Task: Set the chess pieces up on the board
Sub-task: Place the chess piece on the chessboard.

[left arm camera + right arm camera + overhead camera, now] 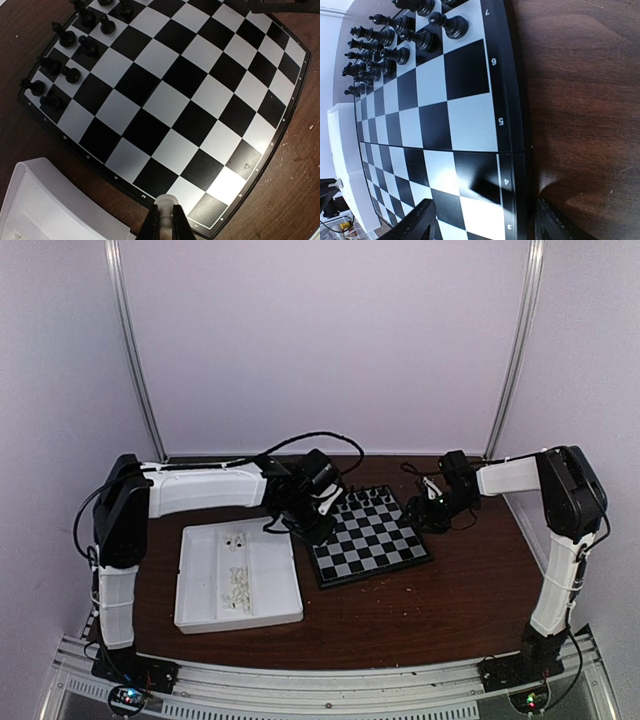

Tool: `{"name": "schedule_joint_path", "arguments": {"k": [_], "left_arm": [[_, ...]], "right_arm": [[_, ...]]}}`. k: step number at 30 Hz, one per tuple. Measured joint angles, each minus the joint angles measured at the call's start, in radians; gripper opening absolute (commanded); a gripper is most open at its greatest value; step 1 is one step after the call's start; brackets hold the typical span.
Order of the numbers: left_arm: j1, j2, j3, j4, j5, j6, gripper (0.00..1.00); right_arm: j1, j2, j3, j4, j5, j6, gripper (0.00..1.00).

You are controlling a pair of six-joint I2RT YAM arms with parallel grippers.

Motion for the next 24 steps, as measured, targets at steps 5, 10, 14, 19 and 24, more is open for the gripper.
{"name": "schedule_joint_path", "arguments": {"k": [5,10,14,19,24], "left_arm": [[-0.010,0.040,0.005,0.002,0.018,0.008,0.07],[-0.021,0.047,0.005,0.000,0.031,0.010,0.07],[-0.029,0.047,0.005,0.000,0.032,0.010,0.07],[-0.039,0.050,0.005,-0.003,0.029,0.008,0.07],[-0.040,0.062,0.005,-0.011,0.024,0.005,0.07]], "right_arm": [[0.001,-0.013,-0.004,-0.033,0.017,-0.001,0.71],[0.001,-0.013,-0.004,-0.038,0.023,-0.010,0.71],[0.001,-0.014,-0.004,-0.039,0.024,-0.014,0.71],[0.001,-0.014,-0.004,-0.039,0.025,-0.014,0.71],[0.001,-0.014,-0.004,-0.039,0.026,-0.014,0.71]]}}
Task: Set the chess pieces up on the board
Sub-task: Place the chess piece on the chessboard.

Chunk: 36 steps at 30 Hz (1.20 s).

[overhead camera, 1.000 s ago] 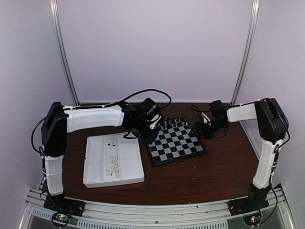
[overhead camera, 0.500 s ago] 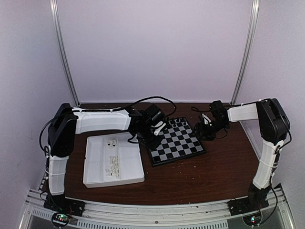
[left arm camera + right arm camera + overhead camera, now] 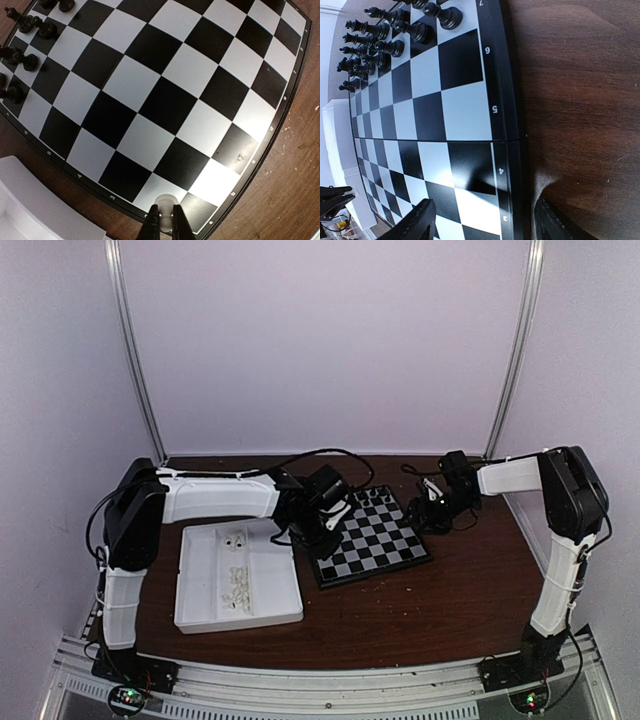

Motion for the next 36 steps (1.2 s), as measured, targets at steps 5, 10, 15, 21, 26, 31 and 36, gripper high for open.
{"name": "schedule_joint_path", "arguments": {"k": [5,10,15,21,26,31,36], "left_arm": [[0.000,0.018,0.000,-0.005,-0.010,-0.002,0.07],[0.000,0.037,0.000,-0.006,-0.017,-0.002,0.07],[0.000,0.041,0.000,-0.007,-0.018,-0.003,0.07],[-0.001,0.041,0.000,-0.018,-0.022,-0.004,0.25],[-0.011,0.041,0.000,-0.042,-0.056,-0.003,0.40],[-0.027,0.040,0.000,-0.056,-0.089,-0.003,0.44],[-0.035,-0.026,-0.047,-0.056,-0.124,-0.014,0.40]], "right_arm": [[0.000,0.000,0.000,0.000,0.001,0.000,0.71],[0.000,0.000,0.000,0.000,0.001,0.000,0.71],[0.000,-0.001,0.000,-0.002,0.006,0.000,0.71],[0.000,-0.003,0.000,-0.006,0.011,0.000,0.71],[0.000,-0.003,0.000,-0.006,0.013,0.000,0.71],[0.000,-0.003,0.000,-0.006,0.013,0.000,0.71],[0.000,-0.004,0.000,-0.010,0.017,-0.003,0.71]]}}
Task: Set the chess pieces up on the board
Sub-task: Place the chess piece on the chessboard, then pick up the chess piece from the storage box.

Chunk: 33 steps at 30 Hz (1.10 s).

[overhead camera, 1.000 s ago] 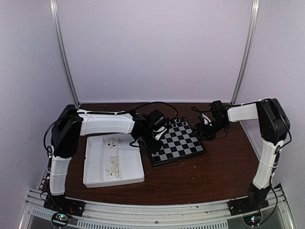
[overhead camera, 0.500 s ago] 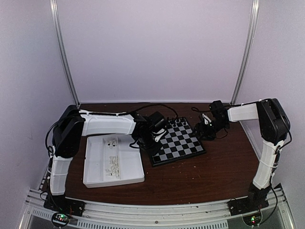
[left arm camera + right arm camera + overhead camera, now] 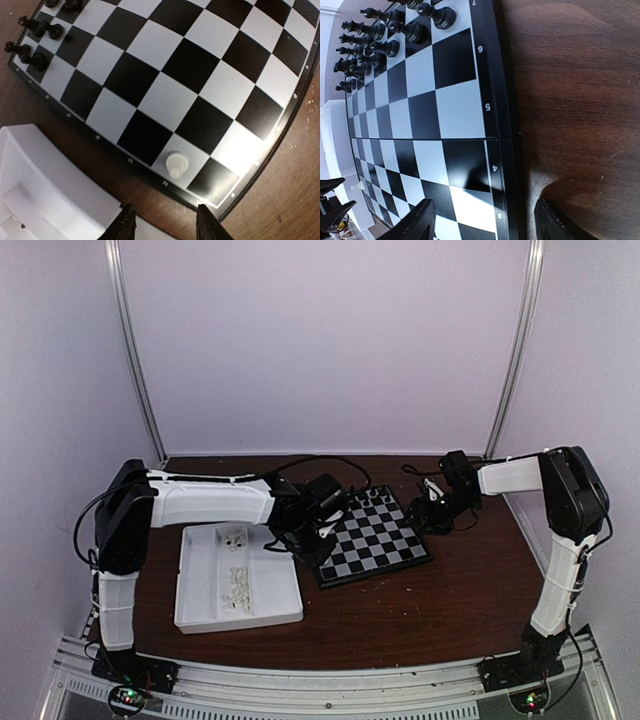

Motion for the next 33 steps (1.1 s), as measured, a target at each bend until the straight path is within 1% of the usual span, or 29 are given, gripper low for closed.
{"name": "schedule_joint_path", "arguments": {"k": [1,3,4,9,11,19,24,33], "left_arm": [[0.000,-0.022,-0.015,-0.001,-0.006,-0.005,0.38],[0.000,-0.093,-0.071,0.003,-0.023,-0.020,0.28],[0.000,-0.135,-0.104,0.003,-0.031,-0.029,0.26],[0.000,-0.313,-0.247,-0.005,-0.075,-0.077,0.21],[0.000,-0.358,-0.295,-0.017,-0.096,-0.100,0.20],[0.044,-0.424,-0.484,-0.049,-0.108,-0.203,0.19],[0.069,-0.454,-0.549,-0.056,-0.108,-0.249,0.22],[0.095,-0.531,-0.658,-0.045,-0.106,-0.289,0.23]], "right_arm": [[0.000,0.000,0.000,-0.003,0.001,0.000,0.71],[0.000,-0.002,0.000,-0.005,0.003,-0.001,0.71],[0.000,-0.002,0.000,-0.008,0.005,-0.001,0.71],[0.000,-0.005,0.000,-0.017,0.009,-0.002,0.71],[0.000,-0.006,0.000,-0.019,0.010,-0.002,0.71],[0.000,-0.019,-0.008,-0.028,0.023,-0.002,0.71],[0.000,-0.036,-0.018,-0.039,0.030,-0.005,0.71],[0.000,-0.038,-0.021,-0.041,0.035,-0.005,0.71]]}}
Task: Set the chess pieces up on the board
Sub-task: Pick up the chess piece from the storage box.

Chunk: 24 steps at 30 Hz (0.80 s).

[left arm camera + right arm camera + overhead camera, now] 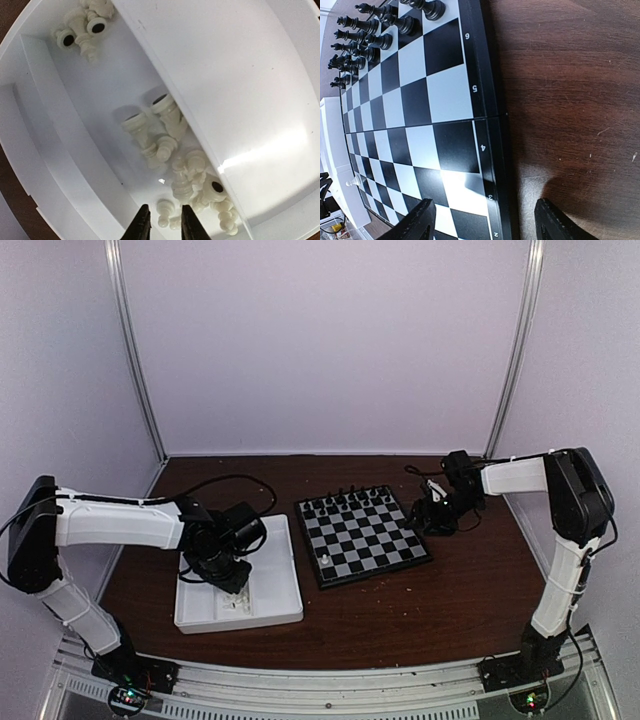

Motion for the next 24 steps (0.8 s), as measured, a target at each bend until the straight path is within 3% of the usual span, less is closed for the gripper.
{"name": "schedule_joint_path", "arguments": {"k": [24], "left_arm": [[0.031,-0.008,-0.097,0.056,0.063,-0.034,0.21]], "right_arm": [[0.000,-0.013,-0.026,0.001,0.004,0.004,0.71]]}}
